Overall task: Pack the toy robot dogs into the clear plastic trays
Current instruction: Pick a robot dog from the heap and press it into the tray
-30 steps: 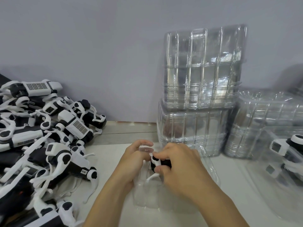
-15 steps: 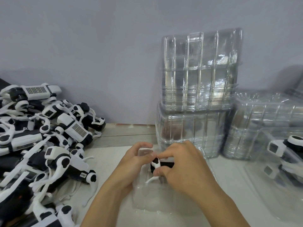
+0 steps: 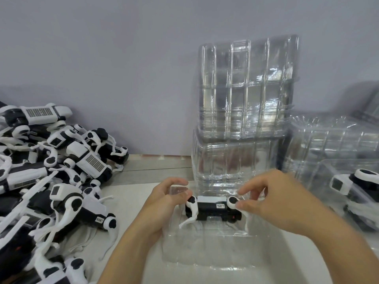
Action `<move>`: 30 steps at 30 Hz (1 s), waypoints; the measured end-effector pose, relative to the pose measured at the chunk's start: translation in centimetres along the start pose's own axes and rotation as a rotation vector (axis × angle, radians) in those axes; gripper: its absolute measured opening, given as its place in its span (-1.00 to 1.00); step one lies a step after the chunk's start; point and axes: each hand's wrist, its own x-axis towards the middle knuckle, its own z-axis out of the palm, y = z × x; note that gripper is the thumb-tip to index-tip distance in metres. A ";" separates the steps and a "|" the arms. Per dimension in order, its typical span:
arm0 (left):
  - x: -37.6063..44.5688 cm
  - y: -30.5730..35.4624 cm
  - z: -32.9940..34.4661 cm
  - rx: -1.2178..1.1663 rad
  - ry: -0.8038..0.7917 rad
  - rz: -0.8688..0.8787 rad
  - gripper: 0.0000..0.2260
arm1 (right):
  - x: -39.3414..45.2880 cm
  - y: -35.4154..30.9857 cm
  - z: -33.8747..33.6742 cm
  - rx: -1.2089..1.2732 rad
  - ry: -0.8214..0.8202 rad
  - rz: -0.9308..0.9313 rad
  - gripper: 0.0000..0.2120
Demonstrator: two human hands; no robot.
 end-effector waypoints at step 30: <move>0.0 -0.1 0.5 0.021 0.024 0.067 -0.86 | 1.0 -0.1 3.2 0.055 0.109 0.136 -0.74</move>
